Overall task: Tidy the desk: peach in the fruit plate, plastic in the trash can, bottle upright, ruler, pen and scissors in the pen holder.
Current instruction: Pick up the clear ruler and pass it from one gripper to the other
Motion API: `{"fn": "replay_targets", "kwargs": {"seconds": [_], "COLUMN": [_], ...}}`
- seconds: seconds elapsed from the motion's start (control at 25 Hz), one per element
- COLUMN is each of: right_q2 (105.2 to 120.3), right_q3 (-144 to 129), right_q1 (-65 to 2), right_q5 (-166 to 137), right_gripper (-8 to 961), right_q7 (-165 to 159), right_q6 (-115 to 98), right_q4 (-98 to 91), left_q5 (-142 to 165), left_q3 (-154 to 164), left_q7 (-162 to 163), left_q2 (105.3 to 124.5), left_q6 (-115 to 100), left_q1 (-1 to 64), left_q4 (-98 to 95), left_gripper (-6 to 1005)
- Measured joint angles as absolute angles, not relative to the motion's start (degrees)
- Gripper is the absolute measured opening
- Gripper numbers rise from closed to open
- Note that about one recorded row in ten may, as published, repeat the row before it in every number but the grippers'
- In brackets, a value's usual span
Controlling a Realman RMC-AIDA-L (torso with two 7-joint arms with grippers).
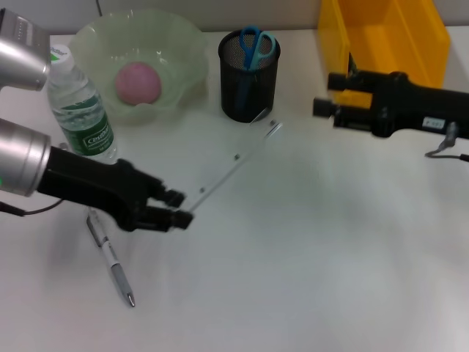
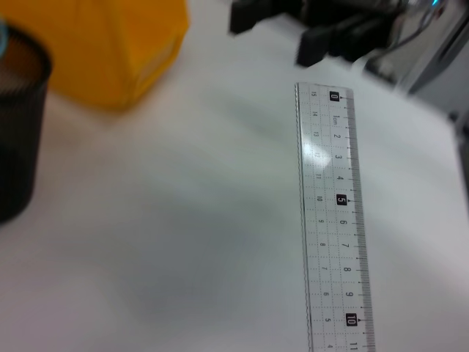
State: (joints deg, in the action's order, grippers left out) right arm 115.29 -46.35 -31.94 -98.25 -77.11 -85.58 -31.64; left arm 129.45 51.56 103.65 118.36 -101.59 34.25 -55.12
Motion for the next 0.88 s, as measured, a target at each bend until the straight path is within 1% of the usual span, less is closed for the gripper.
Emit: {"fn": "replay_targets", "kwargs": {"seconds": [0.04, 0.08, 0.2, 0.56, 0.72, 0.88], "right_q2": [115.37, 115.77, 116.10, 116.32, 117.01, 118.33], "right_q3": [-45.43, -42.94, -40.81, -35.31, -35.15, -35.19], "right_q1": [-31.95, -32.07, -32.13, -31.88, -31.88, -32.09], "right_q5": [-98.24, -98.23, -98.21, -98.07, -97.27, -96.25], "right_gripper": [661, 661, 661, 661, 661, 661], "right_q7": [-77.64, -80.62, -84.64, -96.46, -97.03, -94.76], "right_q6": [-85.80, -85.69, -85.45, -86.06, -86.06, -86.14], "right_q4": [-31.51, -31.31, -31.33, -30.92, -29.55, -28.88], "left_q5": [127.76, 126.23, 122.52, 106.33, 99.23, 91.25], "left_q3": [51.52, 51.51, 51.45, 51.58, 51.70, 51.66], "left_q7": [102.74, 101.79, 99.15, 83.21, 74.30, 63.45], "left_q2": [118.35, 118.36, 118.52, 118.75, 118.77, 118.95], "left_q6": [-101.05, -100.30, -98.75, -91.22, -87.36, -84.18], "left_q1": [34.06, 33.84, 33.24, 31.48, 31.18, 31.21], "left_q4": [-54.05, -52.75, -49.86, -35.79, -28.40, -20.60], "left_gripper": [383, 383, 383, 384, 384, 384]}}
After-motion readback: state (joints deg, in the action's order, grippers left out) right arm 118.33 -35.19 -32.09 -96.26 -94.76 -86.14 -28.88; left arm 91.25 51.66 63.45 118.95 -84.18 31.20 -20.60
